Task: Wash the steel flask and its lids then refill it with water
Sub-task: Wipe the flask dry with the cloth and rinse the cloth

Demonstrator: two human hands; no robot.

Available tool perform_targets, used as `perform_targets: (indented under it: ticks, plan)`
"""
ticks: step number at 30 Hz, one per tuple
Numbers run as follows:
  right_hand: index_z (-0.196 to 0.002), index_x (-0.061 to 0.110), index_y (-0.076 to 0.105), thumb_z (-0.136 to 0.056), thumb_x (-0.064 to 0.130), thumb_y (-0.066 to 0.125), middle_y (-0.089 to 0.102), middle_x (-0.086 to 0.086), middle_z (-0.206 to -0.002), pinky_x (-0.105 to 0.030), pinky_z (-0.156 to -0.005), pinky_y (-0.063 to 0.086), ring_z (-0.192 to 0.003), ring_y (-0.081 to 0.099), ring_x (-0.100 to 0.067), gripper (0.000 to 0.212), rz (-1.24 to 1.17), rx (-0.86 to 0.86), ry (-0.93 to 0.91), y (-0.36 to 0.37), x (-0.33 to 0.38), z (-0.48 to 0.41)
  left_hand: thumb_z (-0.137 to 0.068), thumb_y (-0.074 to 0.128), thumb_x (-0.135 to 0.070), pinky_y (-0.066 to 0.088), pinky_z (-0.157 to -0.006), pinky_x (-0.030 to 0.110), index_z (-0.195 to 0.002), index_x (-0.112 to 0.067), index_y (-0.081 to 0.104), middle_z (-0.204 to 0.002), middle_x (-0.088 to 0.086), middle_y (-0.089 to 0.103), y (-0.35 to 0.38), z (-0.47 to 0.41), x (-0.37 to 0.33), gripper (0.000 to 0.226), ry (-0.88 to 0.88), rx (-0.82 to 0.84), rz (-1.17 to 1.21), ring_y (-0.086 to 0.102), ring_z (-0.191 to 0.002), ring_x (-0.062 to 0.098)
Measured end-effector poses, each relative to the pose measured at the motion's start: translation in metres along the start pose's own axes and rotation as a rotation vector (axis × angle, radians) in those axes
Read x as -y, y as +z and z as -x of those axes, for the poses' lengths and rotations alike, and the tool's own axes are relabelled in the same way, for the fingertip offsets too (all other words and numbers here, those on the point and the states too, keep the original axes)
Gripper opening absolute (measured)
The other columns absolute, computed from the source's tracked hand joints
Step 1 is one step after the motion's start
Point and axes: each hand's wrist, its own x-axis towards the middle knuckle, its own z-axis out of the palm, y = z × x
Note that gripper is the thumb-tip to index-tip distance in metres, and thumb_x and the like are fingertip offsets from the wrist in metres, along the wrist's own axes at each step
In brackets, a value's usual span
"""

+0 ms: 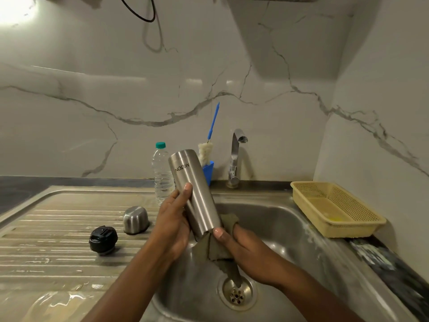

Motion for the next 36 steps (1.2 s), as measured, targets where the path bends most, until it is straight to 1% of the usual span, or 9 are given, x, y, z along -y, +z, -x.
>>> perform_targets:
  ticks: [5,10,14,18,20,23,29,34,36]
  plan:
    - [-0.118,0.025,0.067,-0.102,0.054,0.055,0.076,-0.004,-0.107,-0.041,-0.094,0.060,-0.102,0.074,-0.020,0.035,-0.138,-0.037,-0.032,-0.003,0.001,0.000,-0.093,0.067,-0.041,0.062,-0.087,0.050,-0.135,-0.011,0.061,-0.120,0.019,0.074,0.001,0.003,0.005,0.052,-0.080,0.009,0.149,0.073,-0.109,0.032]
    - [-0.124,0.012,0.068,-0.102,0.042,0.058,0.075,-0.014,-0.111,-0.045,-0.098,0.056,-0.103,0.071,-0.025,0.039,-0.608,0.026,0.124,-0.002,0.004,0.001,-0.097,0.065,-0.041,0.063,-0.086,0.049,-0.138,-0.013,0.058,-0.129,0.022,0.071,0.000,0.003,0.008,0.050,-0.106,0.055,0.197,0.073,-0.115,0.035]
    - [-0.117,0.011,0.072,-0.103,0.047,0.056,0.075,-0.018,-0.111,-0.048,-0.100,0.058,-0.104,0.073,-0.032,0.042,-0.401,-0.001,0.070,-0.006,0.002,-0.003,-0.100,0.064,-0.038,0.061,-0.091,0.053,-0.133,-0.013,0.061,-0.126,0.021,0.072,0.000,0.000,0.008,0.041,-0.021,-0.005,0.131,0.073,-0.112,0.034]
    - [-0.095,0.019,0.077,-0.099,0.049,0.062,0.078,-0.005,-0.088,-0.041,-0.078,0.063,-0.082,0.075,-0.016,0.034,0.061,-0.233,-0.058,-0.012,0.000,-0.003,-0.096,0.068,-0.035,0.058,-0.098,0.054,-0.134,-0.009,0.060,-0.127,0.022,0.072,0.000,-0.003,0.009,0.047,0.040,-0.101,0.122,0.072,-0.113,0.034]
    - [-0.090,0.021,0.077,-0.099,0.043,0.066,0.077,0.000,-0.080,-0.034,-0.068,0.062,-0.074,0.074,-0.012,0.027,0.171,-0.317,-0.112,-0.012,0.000,-0.002,-0.093,0.070,-0.036,0.056,-0.103,0.056,-0.133,-0.010,0.060,-0.128,0.021,0.071,0.000,-0.005,0.009,0.048,0.065,-0.141,0.129,0.070,-0.118,0.035]
    - [-0.097,0.019,0.075,-0.100,0.045,0.064,0.077,-0.002,-0.083,-0.031,-0.065,0.061,-0.073,0.075,-0.015,0.029,0.097,-0.268,-0.117,-0.005,0.002,-0.001,-0.097,0.067,-0.037,0.053,-0.106,0.058,-0.134,-0.009,0.060,-0.126,0.021,0.072,-0.002,-0.007,0.010,0.047,0.056,-0.120,0.179,0.069,-0.122,0.037]
    - [-0.111,0.014,0.075,-0.103,0.042,0.059,0.077,-0.012,-0.104,-0.039,-0.090,0.060,-0.099,0.074,-0.025,0.033,-0.409,-0.017,0.043,0.001,0.003,-0.001,-0.095,0.067,-0.041,0.052,-0.106,0.059,-0.136,-0.010,0.060,-0.130,0.023,0.069,-0.004,-0.007,0.008,0.052,0.029,-0.057,0.223,0.070,-0.114,0.034]
    - [-0.107,0.002,0.076,-0.100,0.035,0.066,0.075,-0.026,-0.105,-0.052,-0.093,0.059,-0.101,0.073,-0.035,0.035,-0.436,-0.094,0.017,-0.008,-0.001,-0.004,-0.092,0.069,-0.039,0.047,-0.112,0.062,-0.139,-0.007,0.058,-0.141,0.026,0.062,-0.006,-0.009,0.006,0.058,0.061,-0.078,0.267,0.065,-0.127,0.037]
    - [-0.104,0.003,0.077,-0.097,0.033,0.070,0.076,-0.024,-0.103,-0.050,-0.091,0.060,-0.097,0.074,-0.032,0.032,-0.433,-0.155,-0.005,-0.010,-0.004,-0.007,-0.091,0.070,-0.039,0.046,-0.112,0.064,-0.139,-0.007,0.057,-0.142,0.026,0.062,-0.006,-0.009,0.003,0.059,0.075,-0.090,0.269,0.062,-0.131,0.039]
